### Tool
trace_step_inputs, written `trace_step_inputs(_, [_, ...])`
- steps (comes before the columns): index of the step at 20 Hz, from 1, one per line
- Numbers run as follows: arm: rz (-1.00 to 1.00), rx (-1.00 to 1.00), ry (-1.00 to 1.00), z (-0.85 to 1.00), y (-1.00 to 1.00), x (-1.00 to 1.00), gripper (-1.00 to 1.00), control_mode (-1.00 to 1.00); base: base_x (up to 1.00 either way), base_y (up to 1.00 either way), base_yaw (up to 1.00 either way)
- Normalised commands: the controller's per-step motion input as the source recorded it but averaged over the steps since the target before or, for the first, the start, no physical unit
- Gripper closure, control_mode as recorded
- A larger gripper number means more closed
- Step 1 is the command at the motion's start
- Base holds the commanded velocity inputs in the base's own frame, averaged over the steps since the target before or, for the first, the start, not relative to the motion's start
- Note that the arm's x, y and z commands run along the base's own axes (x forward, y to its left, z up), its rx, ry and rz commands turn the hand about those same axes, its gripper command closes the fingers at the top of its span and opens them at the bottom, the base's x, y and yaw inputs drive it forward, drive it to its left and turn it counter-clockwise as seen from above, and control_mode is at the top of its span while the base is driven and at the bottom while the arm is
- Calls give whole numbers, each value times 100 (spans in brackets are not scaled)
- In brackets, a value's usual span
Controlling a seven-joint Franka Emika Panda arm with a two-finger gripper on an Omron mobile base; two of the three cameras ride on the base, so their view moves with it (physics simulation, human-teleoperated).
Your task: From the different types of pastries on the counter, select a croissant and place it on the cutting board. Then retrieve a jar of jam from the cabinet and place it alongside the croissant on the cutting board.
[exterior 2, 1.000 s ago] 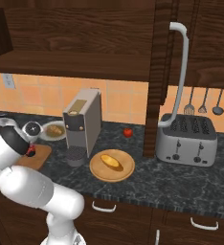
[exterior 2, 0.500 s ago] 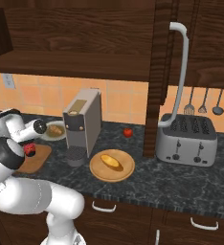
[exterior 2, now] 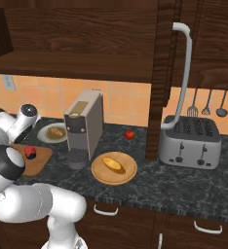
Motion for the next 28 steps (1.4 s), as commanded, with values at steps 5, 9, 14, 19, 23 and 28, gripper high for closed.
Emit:
trace_step_inputs(5, [-3, -36, 2, 41, 2, 16, -100, -100, 0, 0, 0])
trace_step_inputs(9, [0, -15, 10, 52, 0, 36, -100, -100, 0, 0, 0])
trace_step_inputs(14, [1, -9, 12, -27, -16, 15, -100, -100, 0, 0, 0])
trace_step_inputs(19, [0, -2, 0, -52, -20, 1, -100, -100, 0, 0, 0])
trace_step_inputs(23, [-3, 0, 0, -12, -16, 16, -100, -100, 0, 0, 0])
trace_step_inputs(28, [-7, 0, 0, -19, -21, 36, -100, -100, 0, 0, 0])
